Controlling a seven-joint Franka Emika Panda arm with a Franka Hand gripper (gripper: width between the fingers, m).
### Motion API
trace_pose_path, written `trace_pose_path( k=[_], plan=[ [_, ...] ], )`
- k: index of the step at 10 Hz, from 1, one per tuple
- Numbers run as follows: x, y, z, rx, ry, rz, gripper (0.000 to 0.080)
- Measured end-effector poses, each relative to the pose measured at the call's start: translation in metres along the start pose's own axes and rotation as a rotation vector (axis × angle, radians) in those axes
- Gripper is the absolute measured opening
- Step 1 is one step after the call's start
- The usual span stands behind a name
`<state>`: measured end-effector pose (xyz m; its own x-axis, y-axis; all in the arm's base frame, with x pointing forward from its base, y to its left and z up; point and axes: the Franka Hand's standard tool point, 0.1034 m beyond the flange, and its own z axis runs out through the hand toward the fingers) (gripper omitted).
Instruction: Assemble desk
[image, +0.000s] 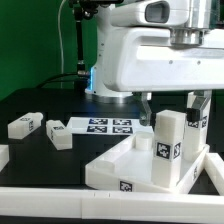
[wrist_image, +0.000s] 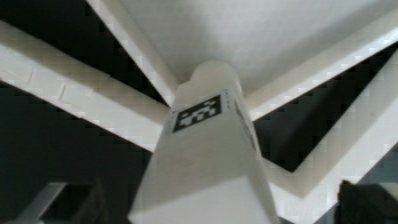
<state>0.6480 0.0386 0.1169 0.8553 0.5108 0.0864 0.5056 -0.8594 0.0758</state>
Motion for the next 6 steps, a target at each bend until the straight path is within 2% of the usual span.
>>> trace_pose_path(
  k=[2,5,6],
  plan=[
    [-0.0013,0.0028,0.0001,-0.006,-0.003,-0.123,0.0649],
    [-0.0021,0.0031,0.0011,-0.006,-0.004,-0.132,0.0636],
    [-0.0022,0.0031,0.0014,-0.005,-0.004,-0.122,0.0459]
  ],
)
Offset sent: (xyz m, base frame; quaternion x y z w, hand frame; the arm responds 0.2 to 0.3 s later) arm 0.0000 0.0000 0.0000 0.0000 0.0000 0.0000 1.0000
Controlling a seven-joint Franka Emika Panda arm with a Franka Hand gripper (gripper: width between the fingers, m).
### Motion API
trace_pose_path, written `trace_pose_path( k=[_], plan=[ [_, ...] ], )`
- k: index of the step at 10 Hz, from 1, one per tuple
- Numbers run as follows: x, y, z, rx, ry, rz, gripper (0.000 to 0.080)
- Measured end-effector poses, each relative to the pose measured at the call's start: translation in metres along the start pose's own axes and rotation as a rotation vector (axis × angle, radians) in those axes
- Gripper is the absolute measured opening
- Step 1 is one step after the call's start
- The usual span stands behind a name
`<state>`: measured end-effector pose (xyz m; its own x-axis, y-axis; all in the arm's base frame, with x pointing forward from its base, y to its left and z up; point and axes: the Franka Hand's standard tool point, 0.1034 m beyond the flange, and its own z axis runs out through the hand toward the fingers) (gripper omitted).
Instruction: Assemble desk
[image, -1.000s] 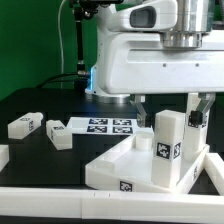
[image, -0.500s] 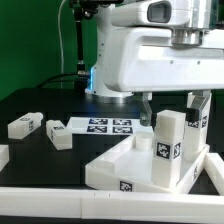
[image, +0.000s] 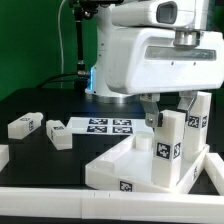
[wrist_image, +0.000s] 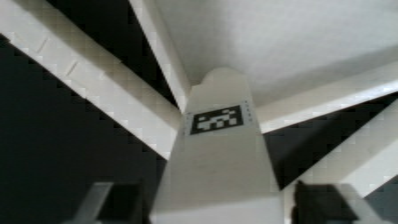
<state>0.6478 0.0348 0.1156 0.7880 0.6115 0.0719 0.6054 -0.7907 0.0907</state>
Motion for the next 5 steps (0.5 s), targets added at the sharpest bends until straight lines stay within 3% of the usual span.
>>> trace_pose_path(
  k=[1,5],
  plan=[
    [-0.0008,0.0008,-0.0002,-0.001,-0.002,0.014,0.0325],
    [-0.0078,0.0046,-0.0005,0.003,-0.022,0.16,0.0325]
  ],
)
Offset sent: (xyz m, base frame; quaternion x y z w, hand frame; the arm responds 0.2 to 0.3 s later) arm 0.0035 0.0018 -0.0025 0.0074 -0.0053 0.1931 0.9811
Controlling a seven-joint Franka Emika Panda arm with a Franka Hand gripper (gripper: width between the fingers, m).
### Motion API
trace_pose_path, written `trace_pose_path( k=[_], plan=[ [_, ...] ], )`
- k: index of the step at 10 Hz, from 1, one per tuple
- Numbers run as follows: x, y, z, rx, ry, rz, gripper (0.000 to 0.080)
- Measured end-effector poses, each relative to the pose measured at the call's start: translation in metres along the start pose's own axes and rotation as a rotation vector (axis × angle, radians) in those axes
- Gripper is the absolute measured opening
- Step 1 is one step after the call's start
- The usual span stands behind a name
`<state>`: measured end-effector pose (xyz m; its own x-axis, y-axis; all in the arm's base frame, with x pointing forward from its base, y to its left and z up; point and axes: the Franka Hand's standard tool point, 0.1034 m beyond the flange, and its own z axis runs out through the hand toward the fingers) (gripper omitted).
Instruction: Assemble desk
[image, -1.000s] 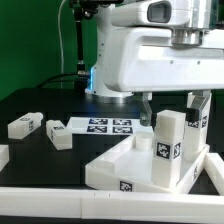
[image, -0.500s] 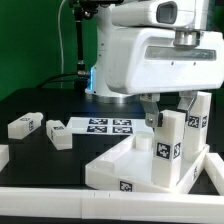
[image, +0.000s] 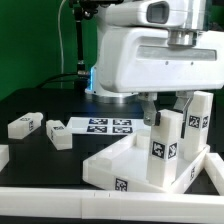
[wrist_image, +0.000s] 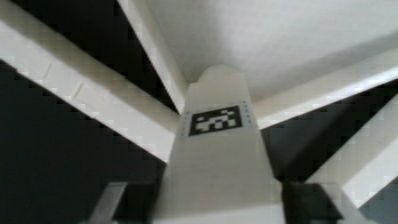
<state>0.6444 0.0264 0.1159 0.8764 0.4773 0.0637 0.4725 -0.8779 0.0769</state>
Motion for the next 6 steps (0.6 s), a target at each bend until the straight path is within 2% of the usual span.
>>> trace_pose_path(
  k=[4,6],
  plan=[
    [-0.0061,0.005,-0.0004,-0.006,-0.021,0.046,0.0325],
    [-0.0037,0.0014,-0.0059,-0.006,-0.014,0.066,0.0326]
  ],
)
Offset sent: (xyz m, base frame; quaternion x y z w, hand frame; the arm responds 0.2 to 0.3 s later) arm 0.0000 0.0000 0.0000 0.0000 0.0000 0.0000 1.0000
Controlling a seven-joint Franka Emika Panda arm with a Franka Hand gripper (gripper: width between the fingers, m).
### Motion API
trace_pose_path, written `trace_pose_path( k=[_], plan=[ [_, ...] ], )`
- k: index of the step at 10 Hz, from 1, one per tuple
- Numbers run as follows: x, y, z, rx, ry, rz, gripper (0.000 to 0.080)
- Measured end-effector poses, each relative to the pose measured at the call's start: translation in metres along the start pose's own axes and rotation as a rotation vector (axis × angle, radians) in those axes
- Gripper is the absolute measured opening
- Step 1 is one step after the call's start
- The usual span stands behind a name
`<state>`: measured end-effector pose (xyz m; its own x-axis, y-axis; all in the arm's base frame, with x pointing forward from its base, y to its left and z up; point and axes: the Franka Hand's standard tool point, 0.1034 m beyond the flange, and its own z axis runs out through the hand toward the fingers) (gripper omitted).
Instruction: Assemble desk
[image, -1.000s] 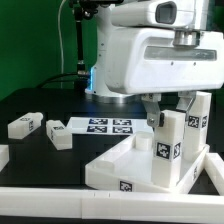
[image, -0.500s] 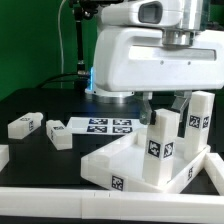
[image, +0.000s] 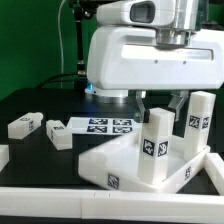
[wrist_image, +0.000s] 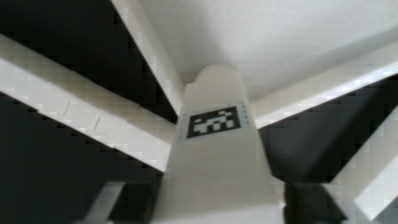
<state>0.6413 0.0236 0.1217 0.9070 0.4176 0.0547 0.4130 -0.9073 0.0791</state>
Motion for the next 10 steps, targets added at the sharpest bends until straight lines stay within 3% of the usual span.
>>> trace_pose_path(
  k=[1,2,4,6,10],
  plan=[
    [0.0,-0.003,-0.009,0.0,0.01,0.015,0.0527],
    [-0.005,-0.004,-0.022,0.003,0.02,0.023,0.0611],
    [-0.023,0.001,-0.036,0.009,0.026,0.065,0.0642],
    [-0.049,0.008,-0.035,0.017,0.022,0.17,0.0647],
    [-0.047,0.007,-0.034,0.016,0.021,0.163,0.0649]
  ],
)
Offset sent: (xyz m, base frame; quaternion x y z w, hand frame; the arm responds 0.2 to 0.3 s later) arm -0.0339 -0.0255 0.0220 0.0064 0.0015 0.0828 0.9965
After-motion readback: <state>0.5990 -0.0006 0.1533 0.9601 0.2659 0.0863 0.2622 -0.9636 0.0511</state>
